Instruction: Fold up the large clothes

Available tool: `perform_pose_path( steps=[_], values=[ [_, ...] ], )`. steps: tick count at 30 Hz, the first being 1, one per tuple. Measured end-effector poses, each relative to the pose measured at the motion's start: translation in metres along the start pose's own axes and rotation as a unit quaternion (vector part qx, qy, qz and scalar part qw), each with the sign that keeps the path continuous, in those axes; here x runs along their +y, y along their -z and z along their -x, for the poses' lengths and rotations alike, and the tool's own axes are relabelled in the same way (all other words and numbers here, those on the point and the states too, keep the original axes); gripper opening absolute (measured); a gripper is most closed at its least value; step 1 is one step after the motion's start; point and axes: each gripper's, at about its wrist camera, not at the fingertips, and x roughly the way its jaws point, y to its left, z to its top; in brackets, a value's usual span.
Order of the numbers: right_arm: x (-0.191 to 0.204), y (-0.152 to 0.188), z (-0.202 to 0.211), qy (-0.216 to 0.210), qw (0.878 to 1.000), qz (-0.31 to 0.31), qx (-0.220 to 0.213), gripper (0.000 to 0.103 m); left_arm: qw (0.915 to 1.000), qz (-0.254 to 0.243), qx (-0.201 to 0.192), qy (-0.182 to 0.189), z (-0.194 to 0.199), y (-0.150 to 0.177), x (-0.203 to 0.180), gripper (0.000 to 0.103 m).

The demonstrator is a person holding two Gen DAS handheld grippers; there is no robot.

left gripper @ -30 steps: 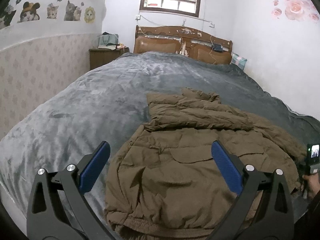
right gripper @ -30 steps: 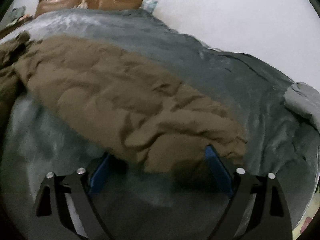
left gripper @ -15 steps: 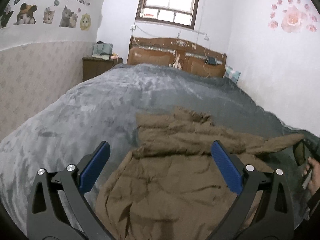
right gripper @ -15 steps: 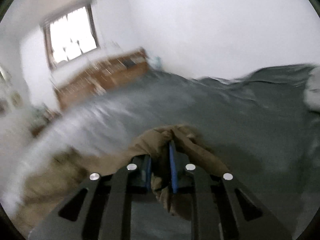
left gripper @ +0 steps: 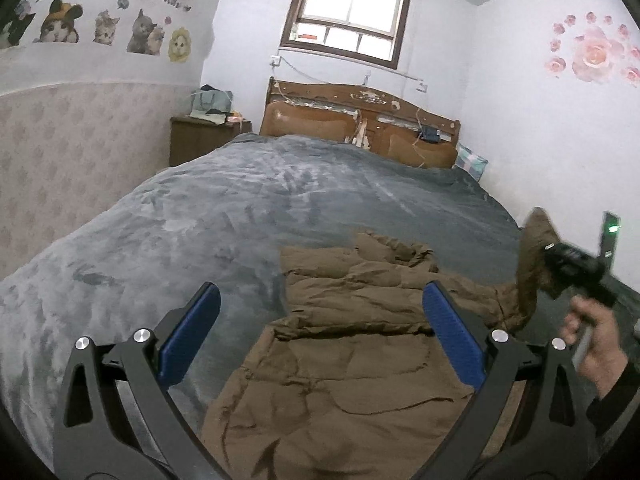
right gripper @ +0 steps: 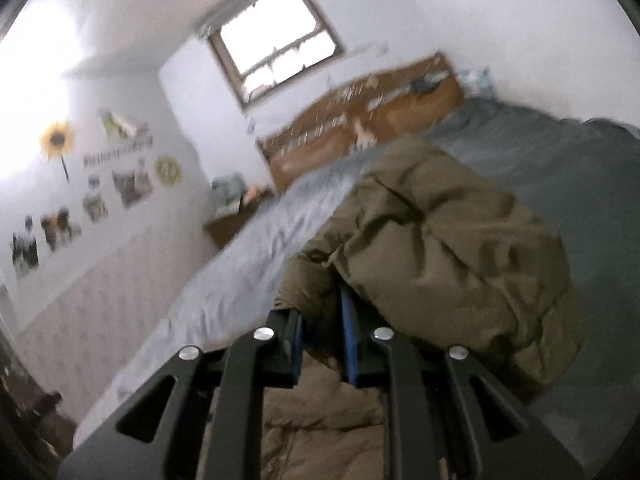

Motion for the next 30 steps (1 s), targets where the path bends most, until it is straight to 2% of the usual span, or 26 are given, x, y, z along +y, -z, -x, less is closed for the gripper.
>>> perform_pose_path(
  steps=[2, 5, 8, 9, 12, 15, 18, 19, 20, 24, 25, 30],
  values=[
    [0.012, 0.016, -0.032, -0.013, 0.999, 0.004, 0.034, 0.018, 1.0000, 0.002, 0.003, -0.005, -0.003, 0.000, 0.005, 0.100],
    [0.027, 0.052, -0.087, -0.039, 0.992, 0.019, 0.120, 0.018, 0.9998, 0.011, 0.014, -0.007, -0.009, 0.003, 0.013, 0.100],
    [0.023, 0.087, -0.124, -0.017, 0.981, 0.028, 0.192, 0.021, 0.9996, 0.016, 0.021, -0.009, -0.015, 0.009, 0.016, 0.100],
    [0.020, 0.093, -0.127, -0.013, 0.980, 0.029, 0.197, 0.023, 0.9995, 0.015, 0.025, -0.009, -0.018, 0.010, 0.016, 0.100],
    [0.022, 0.103, -0.125, -0.001, 0.979, 0.042, 0.202, 0.026, 0.9994, 0.013, 0.033, -0.007, -0.024, 0.014, 0.014, 0.100],
    [0.028, 0.092, -0.112, 0.024, 0.978, 0.081, 0.192, 0.035, 0.9992, 0.010, 0.039, -0.008, -0.029, 0.016, 0.012, 0.100],
    [0.023, 0.075, -0.090, 0.045, 0.976, 0.114, 0.182, 0.048, 0.9992, 0.006, 0.039, -0.007, -0.031, 0.015, 0.006, 0.100],
    [0.026, 0.070, -0.081, 0.058, 0.974, 0.125, 0.179, 0.064, 0.9992, 0.003, 0.038, -0.007, -0.032, 0.013, 0.003, 0.100],
    [0.025, 0.065, -0.073, 0.070, 0.973, 0.133, 0.174, 0.073, 0.9992, -0.003, 0.039, -0.008, -0.033, 0.012, -0.001, 0.100],
    [0.032, 0.044, -0.036, 0.119, 0.966, 0.172, 0.155, 0.092, 0.9986, -0.023, 0.043, -0.018, -0.039, 0.007, -0.016, 0.100],
    [0.033, 0.041, -0.026, 0.147, 0.958, 0.192, 0.152, 0.096, 0.9983, -0.028, 0.047, -0.022, -0.042, 0.004, -0.022, 0.100],
    [0.028, 0.035, 0.014, 0.232, 0.925, 0.265, 0.142, 0.099, 0.9974, -0.052, 0.047, -0.017, -0.047, -0.004, -0.053, 0.100]
  ],
)
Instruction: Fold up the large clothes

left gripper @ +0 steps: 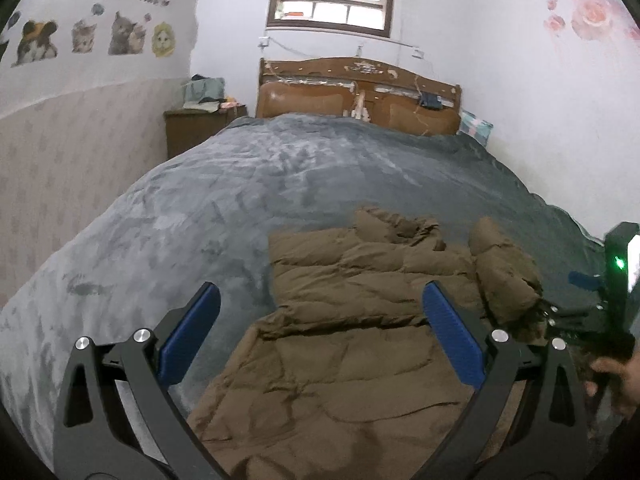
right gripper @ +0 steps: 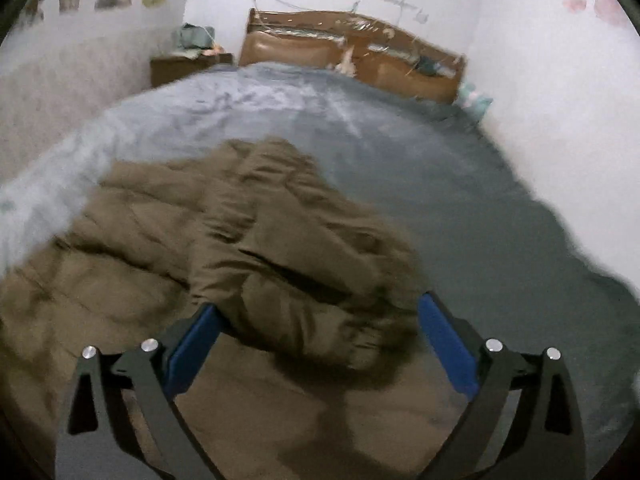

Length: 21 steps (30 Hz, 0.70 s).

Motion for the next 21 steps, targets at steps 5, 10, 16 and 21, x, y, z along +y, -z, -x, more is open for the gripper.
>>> perform_pose_path(
  steps=[5, 10, 16, 21],
  values=[
    [-0.016, 0.032, 0.011, 0.000, 0.998, 0.043, 0.039, 0.101, 0.9996, -0.020, 0.006, 0.019, -0.002, 0.000, -0.037, 0.100],
    [-0.075, 0.078, 0.036, -0.066, 0.993, -0.090, 0.043, 0.101, 0.9985, -0.037, 0.017, 0.036, -0.002, 0.009, -0.075, 0.100],
    [-0.141, 0.132, 0.056, -0.048, 0.972, -0.230, -0.015, 0.101, 0.9938, -0.081, 0.044, 0.062, -0.011, 0.026, -0.145, 0.100],
    [-0.170, 0.161, 0.055, -0.057, 0.956, -0.288, -0.025, 0.101, 0.9839, -0.129, 0.064, 0.105, -0.026, 0.047, -0.212, 0.100]
  ],
)
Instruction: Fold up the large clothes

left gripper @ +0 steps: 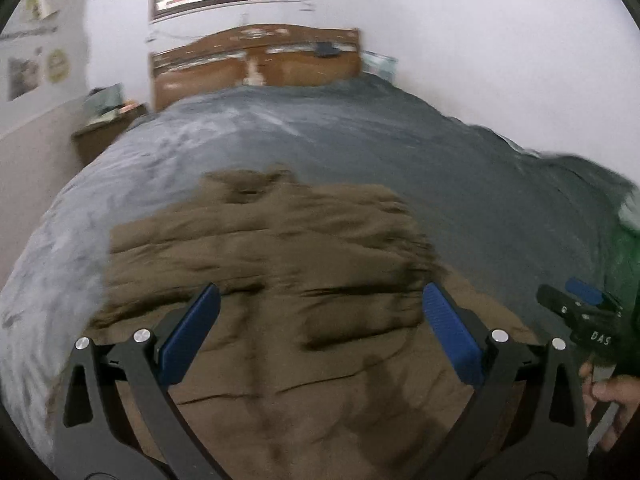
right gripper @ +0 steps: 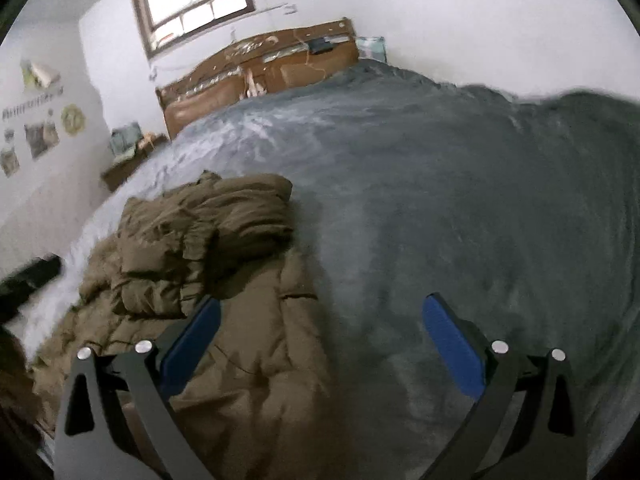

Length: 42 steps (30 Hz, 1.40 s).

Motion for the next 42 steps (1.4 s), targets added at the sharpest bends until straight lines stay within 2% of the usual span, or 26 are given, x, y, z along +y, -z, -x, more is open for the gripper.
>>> perform_pose_path(
  steps=[5, 9, 13, 15, 16, 17, 18, 20, 22, 23, 26, 32, 35, 39, 42],
  values=[
    [-0.034, 0.011, -0.002, 0.022, 0.999, -0.038, -0.010, 0.101, 0.9990, -0.036, 0.017, -0.022, -0.042, 0.000, -0.043, 0.100],
    [-0.059, 0.015, -0.006, 0.027, 0.997, -0.067, -0.010, 0.101, 0.9963, -0.046, 0.055, -0.048, -0.076, 0.008, -0.067, 0.100],
    [-0.074, 0.020, -0.011, 0.033, 0.996, -0.084, -0.009, 0.101, 0.9901, -0.072, 0.087, -0.083, -0.108, 0.016, -0.082, 0.100],
    [-0.077, 0.021, -0.015, 0.036, 0.996, -0.087, -0.005, 0.101, 0.9848, -0.088, 0.098, -0.113, -0.123, 0.018, -0.085, 0.100],
    [-0.078, 0.021, -0.016, 0.036, 0.996, -0.087, -0.003, 0.101, 0.9828, -0.093, 0.102, -0.123, -0.128, 0.019, -0.085, 0.099],
    [-0.077, 0.020, -0.017, 0.035, 0.996, -0.087, -0.003, 0.101, 0.9818, -0.092, 0.103, -0.130, -0.132, 0.019, -0.082, 0.086],
    [-0.077, 0.019, -0.017, 0.034, 0.996, -0.086, -0.003, 0.101, 0.9830, -0.085, 0.105, -0.125, -0.133, 0.018, -0.077, 0.077],
    [-0.073, 0.017, -0.020, 0.029, 0.997, -0.076, 0.000, 0.101, 0.9867, -0.066, 0.100, -0.110, -0.131, 0.017, -0.066, 0.043],
    [-0.069, 0.015, -0.021, 0.026, 0.998, -0.064, 0.000, 0.101, 0.9900, -0.047, 0.086, -0.102, -0.121, 0.014, -0.053, 0.031],
    [-0.067, 0.014, -0.022, 0.025, 0.998, -0.061, 0.000, 0.101, 0.9915, -0.033, 0.077, -0.100, -0.113, 0.012, -0.042, 0.029],
    [-0.053, 0.008, -0.026, 0.018, 0.999, -0.050, -0.002, 0.101, 0.9937, 0.005, 0.047, -0.102, -0.088, 0.004, -0.007, 0.027],
    [-0.011, -0.013, -0.033, -0.002, 1.000, -0.002, -0.010, 0.101, 0.9933, 0.037, 0.013, -0.109, -0.048, -0.009, 0.062, 0.027],
    [0.010, -0.026, -0.038, -0.013, 1.000, 0.020, -0.012, 0.101, 0.9903, 0.051, -0.010, -0.129, -0.035, -0.010, 0.103, 0.028],
    [0.049, -0.049, -0.051, -0.022, 0.998, 0.060, -0.021, 0.101, 0.9835, 0.086, 0.002, -0.159, -0.043, 0.002, 0.157, 0.029],
    [0.076, -0.065, -0.071, -0.043, 0.997, 0.071, -0.007, 0.101, 0.9814, 0.116, 0.021, -0.151, -0.052, 0.011, 0.195, 0.037]
  ],
)
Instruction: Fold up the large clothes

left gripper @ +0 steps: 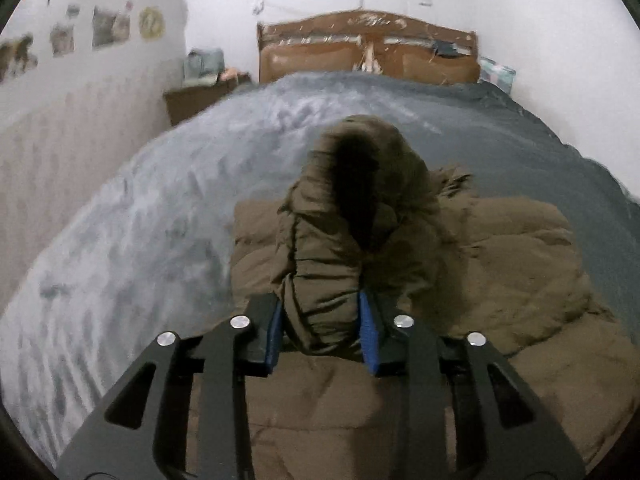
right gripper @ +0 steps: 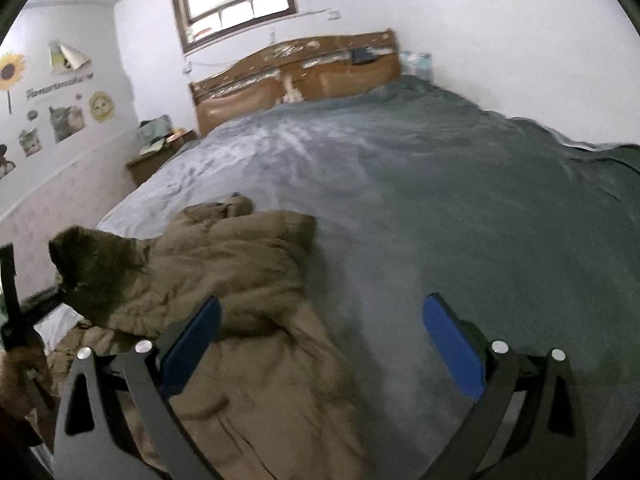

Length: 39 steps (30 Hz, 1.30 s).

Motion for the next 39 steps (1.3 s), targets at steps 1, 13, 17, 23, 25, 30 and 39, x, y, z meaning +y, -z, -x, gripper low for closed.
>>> perform_pose_path(
  steps=[1, 13, 17, 23, 25, 30, 39],
  values=[
    [0.008, -0.007, -0.010, -0.007, 1.000, 0.002, 0.003, 0.101, 0.9999, 0.000, 0.000, -0.010, -0.004, 0.000, 0.006, 0.047],
    [0.065, -0.020, -0.161, -0.005, 0.994, 0.021, 0.105, 0.101, 0.9979, 0.058, 0.014, -0.022, -0.026, -0.011, 0.070, 0.100],
    [0.066, -0.008, -0.195, -0.011, 0.990, 0.014, 0.139, 0.084, 0.9972, 0.035, 0.052, -0.040, -0.070, -0.013, 0.065, 0.100],
    [0.053, -0.015, -0.185, 0.001, 0.995, -0.003, 0.097, 0.023, 0.9976, 0.028, 0.045, -0.045, -0.095, -0.024, 0.045, 0.095],
    [0.045, -0.024, -0.180, 0.012, 0.997, -0.007, 0.079, 0.022, 0.9977, 0.034, 0.032, -0.049, -0.105, -0.035, 0.037, 0.094],
    [0.036, -0.024, -0.205, 0.046, 0.993, 0.009, 0.108, 0.029, 0.9965, -0.015, 0.037, -0.073, -0.125, -0.049, 0.019, 0.094],
    [0.084, -0.062, -0.150, 0.021, 0.998, 0.062, 0.016, 0.087, 0.9964, -0.016, -0.040, -0.074, -0.058, -0.062, 0.026, 0.095]
  ],
)
